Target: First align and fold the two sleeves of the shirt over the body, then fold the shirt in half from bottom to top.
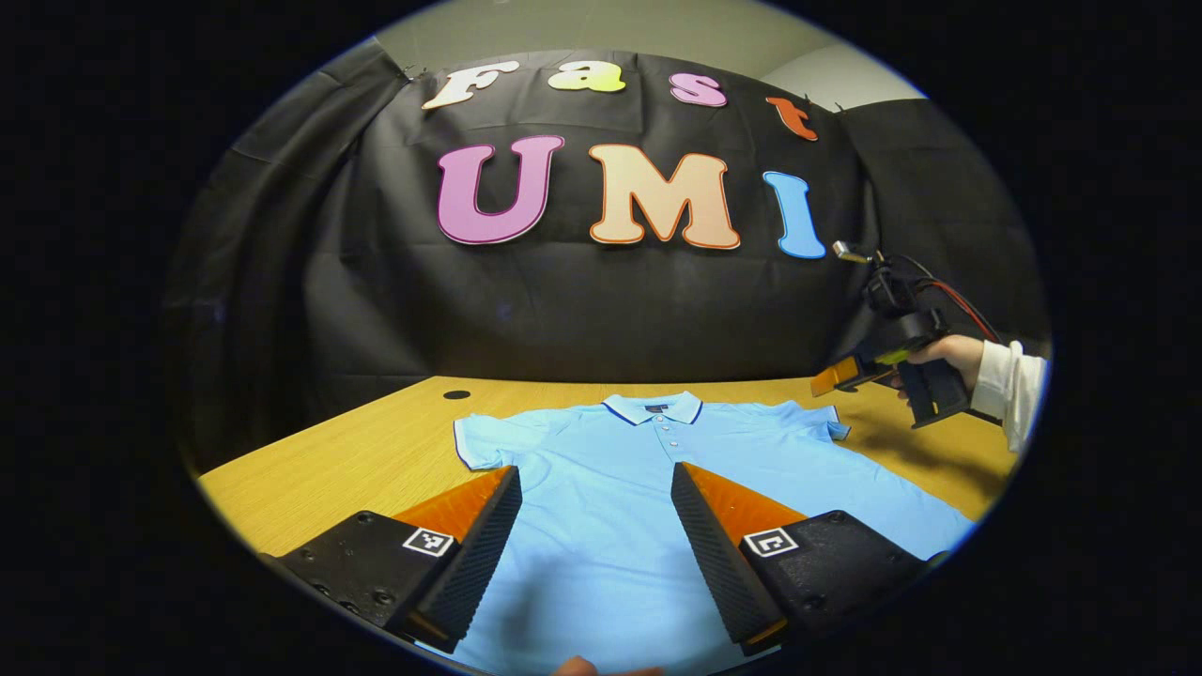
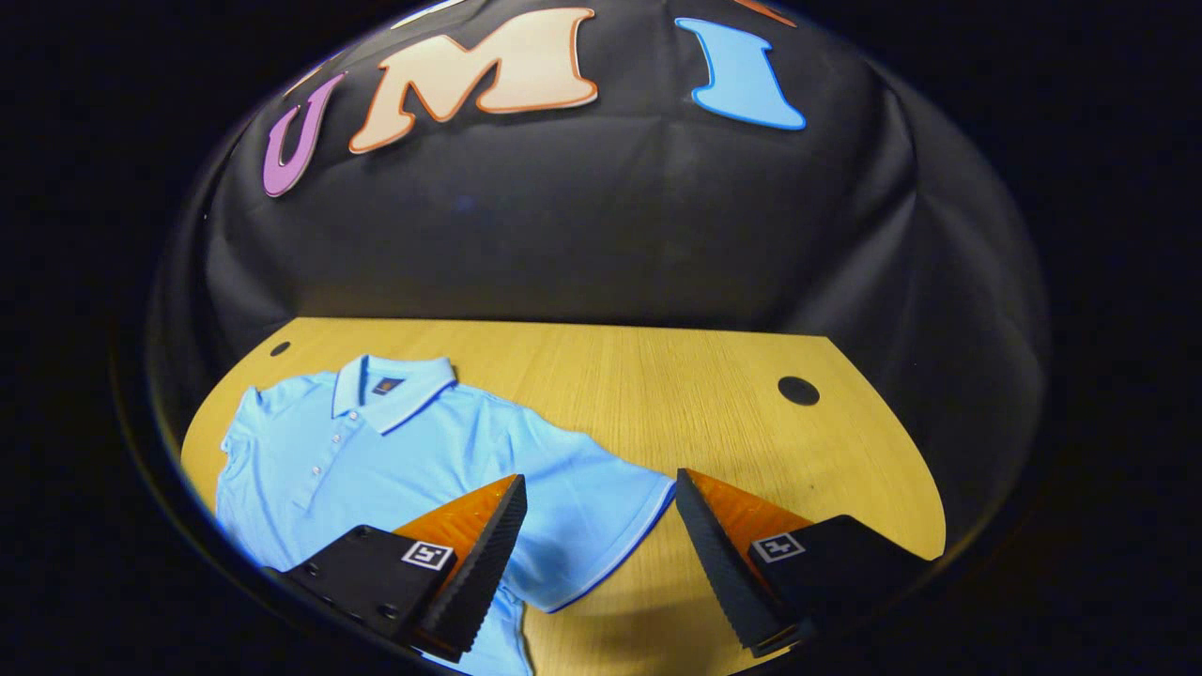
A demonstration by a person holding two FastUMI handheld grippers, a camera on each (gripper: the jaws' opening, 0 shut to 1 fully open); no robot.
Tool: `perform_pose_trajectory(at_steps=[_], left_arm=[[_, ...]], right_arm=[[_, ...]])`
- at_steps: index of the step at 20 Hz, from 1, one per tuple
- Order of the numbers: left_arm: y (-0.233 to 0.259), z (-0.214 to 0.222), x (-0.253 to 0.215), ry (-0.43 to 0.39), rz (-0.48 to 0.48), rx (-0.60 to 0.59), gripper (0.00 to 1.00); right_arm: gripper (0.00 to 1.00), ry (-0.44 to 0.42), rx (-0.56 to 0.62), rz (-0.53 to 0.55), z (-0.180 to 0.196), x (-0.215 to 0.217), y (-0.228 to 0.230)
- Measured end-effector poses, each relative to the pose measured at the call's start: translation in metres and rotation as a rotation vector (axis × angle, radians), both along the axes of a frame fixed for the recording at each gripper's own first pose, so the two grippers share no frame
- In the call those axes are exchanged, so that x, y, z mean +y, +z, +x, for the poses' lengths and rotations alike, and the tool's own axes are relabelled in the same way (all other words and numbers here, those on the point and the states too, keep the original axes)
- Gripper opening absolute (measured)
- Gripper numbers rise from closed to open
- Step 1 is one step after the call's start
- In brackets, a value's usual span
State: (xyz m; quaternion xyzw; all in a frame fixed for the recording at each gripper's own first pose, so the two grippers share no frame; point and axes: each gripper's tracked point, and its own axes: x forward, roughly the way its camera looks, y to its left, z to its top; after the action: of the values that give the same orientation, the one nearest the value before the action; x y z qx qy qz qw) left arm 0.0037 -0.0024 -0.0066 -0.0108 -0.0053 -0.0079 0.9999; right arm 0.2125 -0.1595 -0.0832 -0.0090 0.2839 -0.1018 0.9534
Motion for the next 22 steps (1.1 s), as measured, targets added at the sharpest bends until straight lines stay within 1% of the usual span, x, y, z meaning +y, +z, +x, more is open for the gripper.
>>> perform_pose_trajectory(at_steps=[1,3,4,5,8,9,10,13,14,15,16,17,18,20,21,22], left_arm=[[0.0,0.0,-0.001,-0.002,0.002,0.004,0.95],[-0.001,0.001,-0.001,-0.002,0.004,0.01,0.95],[-0.001,0.0,0.0,0.0,0.005,0.01,0.95],[-0.001,0.0,0.0,0.002,0.004,0.011,0.96],[-0.002,0.001,0.0,0.006,0.005,0.013,0.96],[-0.003,0.001,0.0,0.005,0.006,0.015,0.96],[-0.002,0.001,-0.001,0.003,0.008,0.018,0.96],[-0.004,0.002,-0.002,-0.002,0.015,0.031,0.96],[-0.005,0.002,-0.002,-0.002,0.014,0.03,0.96],[-0.004,0.001,-0.001,-0.003,0.012,0.028,0.96],[-0.004,0.001,-0.002,-0.004,0.011,0.027,0.96],[-0.004,0.001,-0.002,-0.005,0.011,0.027,0.96],[-0.004,0.002,-0.002,-0.005,0.011,0.027,0.96],[-0.004,0.001,-0.003,-0.008,0.013,0.028,0.96],[-0.004,0.001,-0.003,-0.009,0.014,0.028,0.96],[-0.004,0.001,-0.004,-0.011,0.015,0.027,0.96]], right_arm=[[0.98,-0.001,0.019,0.0,-0.001,-0.002,-0.009],[0.99,-0.006,0.047,0.0,0.001,-0.005,-0.024],[0.98,-0.011,0.054,0.006,0.001,-0.005,-0.026],[0.99,-0.011,0.057,0.019,0.001,-0.004,-0.028],[0.92,-0.015,0.07,0.048,0.003,-0.004,-0.035],[0.88,-0.017,0.082,0.054,0.001,-0.005,-0.039],[0.89,-0.017,0.085,0.071,0.0,-0.004,-0.038],[0.86,-0.016,0.082,0.072,0.001,-0.007,-0.039],[0.82,-0.01,0.083,0.069,0.001,-0.006,-0.039],[0.83,-0.003,0.084,0.073,0.0,-0.005,-0.039],[0.75,0.002,0.085,0.073,0.0,-0.004,-0.039],[0.7,0.011,0.086,0.075,0.0,-0.002,-0.039],[0.62,0.016,0.089,0.079,-0.001,0.001,-0.039],[0.41,0.029,0.088,0.087,0.001,0.008,-0.04],[0.35,0.023,0.09,0.088,0.0,0.009,-0.04],[0.22,0.022,0.089,0.091,0.0,0.01,-0.039]])
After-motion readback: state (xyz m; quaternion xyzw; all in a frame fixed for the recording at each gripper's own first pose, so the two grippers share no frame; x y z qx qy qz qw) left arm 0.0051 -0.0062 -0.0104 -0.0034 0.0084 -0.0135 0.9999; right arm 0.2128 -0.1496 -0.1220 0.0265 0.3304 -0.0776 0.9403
